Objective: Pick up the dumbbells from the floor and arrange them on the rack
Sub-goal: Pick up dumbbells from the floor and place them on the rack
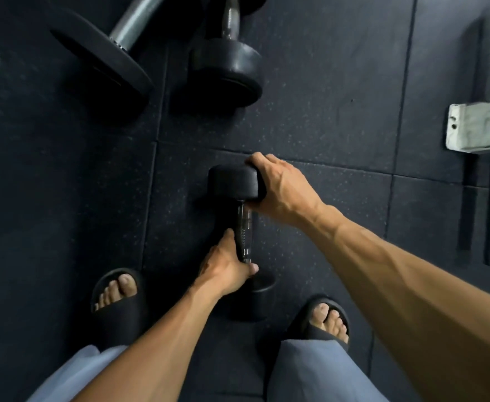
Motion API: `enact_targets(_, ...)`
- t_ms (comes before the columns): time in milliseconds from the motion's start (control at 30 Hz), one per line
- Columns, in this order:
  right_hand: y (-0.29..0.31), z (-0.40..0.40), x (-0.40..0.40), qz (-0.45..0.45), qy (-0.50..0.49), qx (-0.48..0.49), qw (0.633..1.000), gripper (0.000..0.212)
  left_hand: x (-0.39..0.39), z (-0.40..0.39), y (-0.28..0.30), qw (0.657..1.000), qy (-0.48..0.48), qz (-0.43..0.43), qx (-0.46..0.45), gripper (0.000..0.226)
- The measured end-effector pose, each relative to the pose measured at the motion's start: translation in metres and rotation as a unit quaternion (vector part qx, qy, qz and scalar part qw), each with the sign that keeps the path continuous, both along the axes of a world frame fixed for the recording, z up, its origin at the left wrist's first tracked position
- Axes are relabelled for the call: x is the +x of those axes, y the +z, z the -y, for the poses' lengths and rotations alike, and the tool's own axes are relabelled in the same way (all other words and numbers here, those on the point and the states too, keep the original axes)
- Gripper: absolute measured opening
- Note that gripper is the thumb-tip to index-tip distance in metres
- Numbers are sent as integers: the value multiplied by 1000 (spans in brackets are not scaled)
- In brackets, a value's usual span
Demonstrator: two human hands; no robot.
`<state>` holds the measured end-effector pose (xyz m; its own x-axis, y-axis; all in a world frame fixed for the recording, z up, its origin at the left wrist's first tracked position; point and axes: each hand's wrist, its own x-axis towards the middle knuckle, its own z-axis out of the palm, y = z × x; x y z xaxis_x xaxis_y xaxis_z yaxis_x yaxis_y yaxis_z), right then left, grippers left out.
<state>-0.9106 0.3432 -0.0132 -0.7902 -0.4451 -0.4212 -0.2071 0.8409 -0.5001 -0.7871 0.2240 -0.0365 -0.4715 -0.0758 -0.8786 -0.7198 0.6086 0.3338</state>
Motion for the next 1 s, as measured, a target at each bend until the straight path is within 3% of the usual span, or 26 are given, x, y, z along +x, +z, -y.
enact_targets(300,26,-7,9,30,-36,-33,998,55,10,5,29,1000,14,-2,-13,68)
enact_targets(433,69,-4,11,30,-30,-28,999,58,13,14,72,1000,14,-11,8,53)
enact_targets(633,181,14,-1,-10,5,-13,1000,64,8,35,170,995,55,-48,66,58)
enact_targets(767,276,37,-15,-59,33,-1,998,64,-2,57,264,991,62,-90,73,47)
enact_targets(1000,461,109,-43,-107,111,-12,988,53,-17,108,433,976,146,-142,73,54)
